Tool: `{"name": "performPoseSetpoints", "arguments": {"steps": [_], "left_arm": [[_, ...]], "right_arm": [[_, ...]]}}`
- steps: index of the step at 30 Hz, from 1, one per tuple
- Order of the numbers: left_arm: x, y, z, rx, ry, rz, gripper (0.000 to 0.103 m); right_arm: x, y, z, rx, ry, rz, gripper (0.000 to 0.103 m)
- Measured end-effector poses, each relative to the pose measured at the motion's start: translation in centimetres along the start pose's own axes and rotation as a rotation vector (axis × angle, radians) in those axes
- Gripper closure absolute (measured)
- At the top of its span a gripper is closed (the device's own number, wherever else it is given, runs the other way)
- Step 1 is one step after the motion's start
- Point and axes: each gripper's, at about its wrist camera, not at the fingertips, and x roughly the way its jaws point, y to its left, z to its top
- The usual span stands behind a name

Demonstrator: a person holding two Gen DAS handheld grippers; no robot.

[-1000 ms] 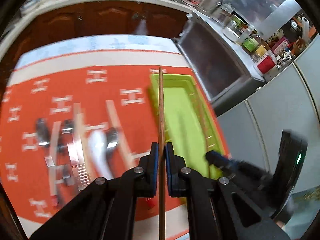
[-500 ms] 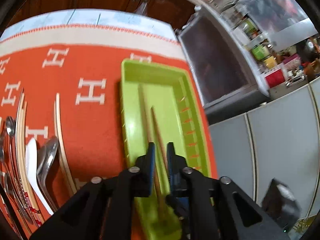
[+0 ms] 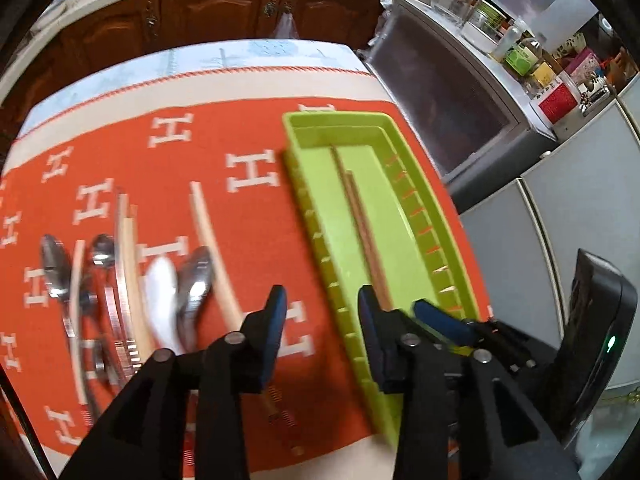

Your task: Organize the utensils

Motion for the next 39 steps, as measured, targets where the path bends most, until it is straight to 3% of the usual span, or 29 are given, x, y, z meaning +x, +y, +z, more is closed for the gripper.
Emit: {"name": "performPoseSetpoints", "arguments": {"steps": [4, 9, 15, 20, 24, 30, 35, 37, 39], "left_arm": [[-1.9, 2.1, -0.6, 0.006, -0.039, 0.063, 0.055], [-4.4, 6.5, -1.9, -0.044, -0.095, 0.138, 0.047], [-6.1, 12.9, -4.2, -0.140, -0.086, 0.227, 0.041], [-6.4, 17.1, -6.3, -0.212, -0.063, 0.259, 0.041], [-6.6, 18.8, -7.7, -0.210, -0.066, 0.289, 0.041], [-6.0, 19.7, -9.2, -0.170, -0.042, 0.288, 0.041], [-5.1, 19.5, -10.3, -0.132, 0.005, 0.260, 0.061], [-4.6, 19.9, -10.7, -0.135, 0.025, 0.232, 0.074], [-4.4, 20.3, -10.9, -0.143, 0.035, 0.206, 0.077]], "right_arm": [[-0.7, 2.0, -0.5, 0.001, 0.002, 0.023, 0.071], [-0.9, 4.2, -1.7, -0.063, 0.017, -0.001, 0.070], [-0.5, 6.4, -2.8, -0.103, 0.036, -0.037, 0.070], [-0.4, 7.9, -2.9, -0.111, 0.033, -0.072, 0.070], [-2.2, 8.5, -2.6, -0.083, -0.008, -0.078, 0.070], [-4.9, 12.2, -2.3, -0.132, -0.052, 0.007, 0.070], [-4.7, 16.2, -2.5, -0.198, -0.035, 0.067, 0.070], [-4.1, 17.8, -2.8, -0.226, -0.019, 0.075, 0.070], [-3.3, 19.1, -3.1, -0.244, 0.005, 0.087, 0.070]]}}
